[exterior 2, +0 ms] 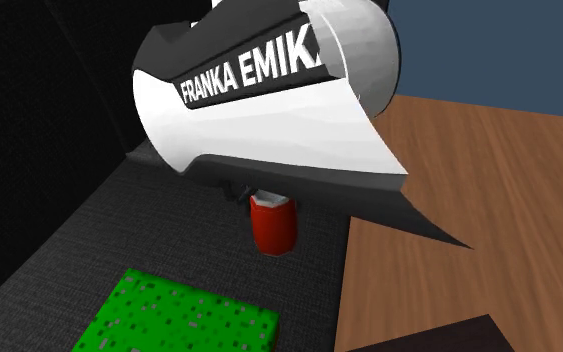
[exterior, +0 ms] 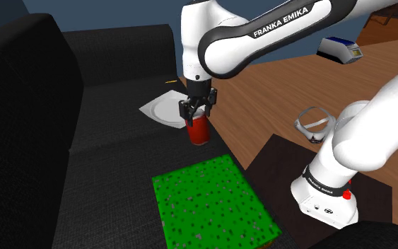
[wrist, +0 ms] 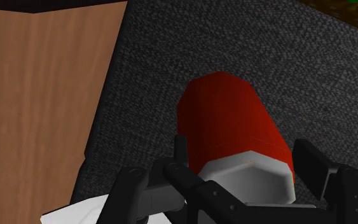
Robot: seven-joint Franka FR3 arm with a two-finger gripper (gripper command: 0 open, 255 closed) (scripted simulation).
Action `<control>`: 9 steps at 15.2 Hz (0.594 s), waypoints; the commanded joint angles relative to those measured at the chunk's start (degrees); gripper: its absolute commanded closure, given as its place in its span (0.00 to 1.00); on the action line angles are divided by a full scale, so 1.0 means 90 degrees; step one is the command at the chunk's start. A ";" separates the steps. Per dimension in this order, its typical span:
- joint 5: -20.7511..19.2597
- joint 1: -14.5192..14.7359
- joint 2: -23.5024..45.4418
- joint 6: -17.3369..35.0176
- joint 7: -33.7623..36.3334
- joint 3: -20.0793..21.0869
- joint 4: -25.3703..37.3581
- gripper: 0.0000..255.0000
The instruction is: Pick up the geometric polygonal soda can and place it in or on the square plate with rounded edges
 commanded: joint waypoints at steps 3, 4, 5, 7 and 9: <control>0.0018 0.0001 -0.0124 -0.0362 -0.0024 -0.0038 0.0243 1.00; 0.0021 0.0001 -0.0151 -0.0451 -0.0030 -0.0048 0.0306 1.00; 0.0024 0.0000 -0.0177 -0.0540 -0.0035 -0.0057 0.0370 1.00; 0.0027 -0.0001 -0.0209 -0.0657 -0.0041 -0.0069 0.0456 1.00; -0.0132 -0.0140 0.0146 -0.0687 -0.0175 -0.0165 0.0822 1.00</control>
